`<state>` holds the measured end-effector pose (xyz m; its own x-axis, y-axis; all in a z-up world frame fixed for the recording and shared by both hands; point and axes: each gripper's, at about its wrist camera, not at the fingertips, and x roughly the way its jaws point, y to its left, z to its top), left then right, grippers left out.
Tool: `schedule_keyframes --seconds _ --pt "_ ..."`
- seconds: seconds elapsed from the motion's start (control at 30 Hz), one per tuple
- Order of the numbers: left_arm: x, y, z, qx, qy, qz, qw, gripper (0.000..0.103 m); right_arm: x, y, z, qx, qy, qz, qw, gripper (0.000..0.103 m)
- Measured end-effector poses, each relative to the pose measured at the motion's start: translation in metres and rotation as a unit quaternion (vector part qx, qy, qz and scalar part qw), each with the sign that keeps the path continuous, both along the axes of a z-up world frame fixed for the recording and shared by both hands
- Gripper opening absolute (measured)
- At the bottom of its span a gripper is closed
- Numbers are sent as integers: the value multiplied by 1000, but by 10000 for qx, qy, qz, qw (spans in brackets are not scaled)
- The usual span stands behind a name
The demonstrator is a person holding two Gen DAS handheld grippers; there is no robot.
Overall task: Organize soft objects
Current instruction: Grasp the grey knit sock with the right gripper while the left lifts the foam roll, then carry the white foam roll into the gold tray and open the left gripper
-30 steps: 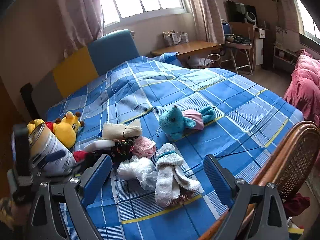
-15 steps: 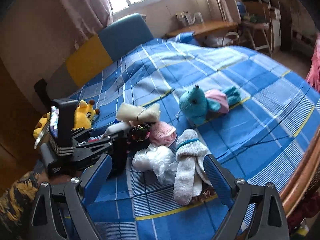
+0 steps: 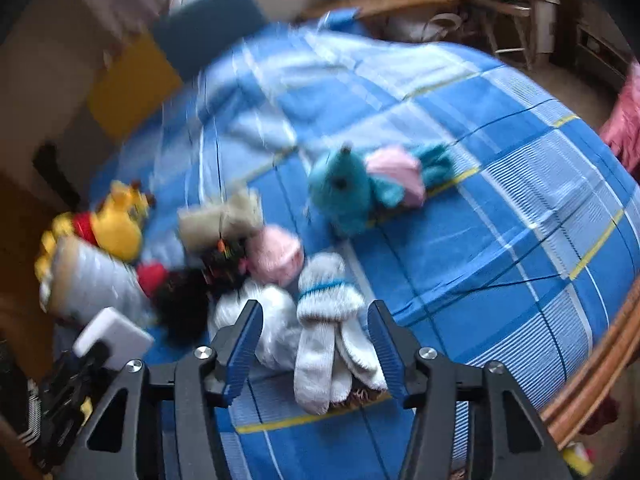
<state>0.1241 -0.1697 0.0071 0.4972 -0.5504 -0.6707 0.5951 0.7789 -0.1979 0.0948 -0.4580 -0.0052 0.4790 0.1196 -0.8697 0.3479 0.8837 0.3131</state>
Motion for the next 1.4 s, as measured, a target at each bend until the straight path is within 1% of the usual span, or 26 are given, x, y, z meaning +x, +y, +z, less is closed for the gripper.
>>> schedule_keyframes --seconds 0.07,0.17,0.23,0.27,0.3,0.33,0.47,0.57,0.63,0.73,0.8,0.87,0.93,1.0,1.07,1.1,1.2,1.23,1.3,1.33,1.37,1.4 --pt "-12 15 -3 -3 71 110 9999 31 11 7 -12 -74 374 129 9992 54" --pt "-25 36 -8 -116 176 277 9994 31 28 10 -27 -26 779 160 9968 54" --pt "-31 51 -11 -186 266 423 9986 31 39 12 -35 -238 1046 166 9941 54" --pt "-34 57 -12 -230 290 466 9982 31 44 14 -36 -358 1143 203 9926 52" --pt "-37 65 -11 -318 326 538 9975 31 47 16 -39 -488 1255 217 9907 45" --pt "-39 71 -10 -385 339 580 9970 31 49 18 -43 -691 1390 209 9877 36" --pt "-47 99 -3 -608 388 827 9940 31 47 24 -55 -722 1500 335 9855 30" --pt "-49 131 6 -796 450 1163 9890 31 47 30 -54 -913 1533 405 9831 30" --pt "-48 159 12 -963 512 1469 9831 31 48 33 -55 -987 1578 435 9816 30" --pt "-43 199 20 -978 414 2008 9739 31 50 36 -56 -1004 1615 446 9807 30" --pt "-36 229 22 -911 400 2482 9636 31 51 36 -57 -988 1631 456 9806 30" --pt "-28 255 18 -927 502 2848 9528 31 52 36 -57 -972 1637 461 9806 30" --pt "-16 279 10 -882 630 3224 9404 31 62 40 -59 -999 1657 504 9798 30" --pt "-5 296 1 -892 779 3468 9304 31 64 47 -67 -1056 1663 539 9789 30" --pt "9 312 -9 -941 992 3713 9184 31 66 51 -69 -1130 1684 580 9775 30" --pt "14 317 -13 -936 1046 3799 9143 31 69 56 -74 -1128 1681 578 9776 30" --pt "36 325 -24 -765 1142 4006 9059 31 67 55 -74 -1073 1653 559 9788 30" --pt "43 328 -29 -761 1224 4037 9035 32 65 53 -73 -1072 1653 563 9788 30" --pt "54 331 -36 -872 1306 4101 8984 37 64 53 -73 -1072 1653 571 9787 30" --pt "60 329 -39 -835 1368 4108 8975 42 64 52 -72 -1060 1649 565 9790 30" --pt "65 328 -42 -811 1420 4095 8975 48 64 53 -72 -1046 1645 558 9792 30" --pt "68 327 -43 -805 1470 4083 8973 61 63 51 -71 -1037 1644 559 9793 30"
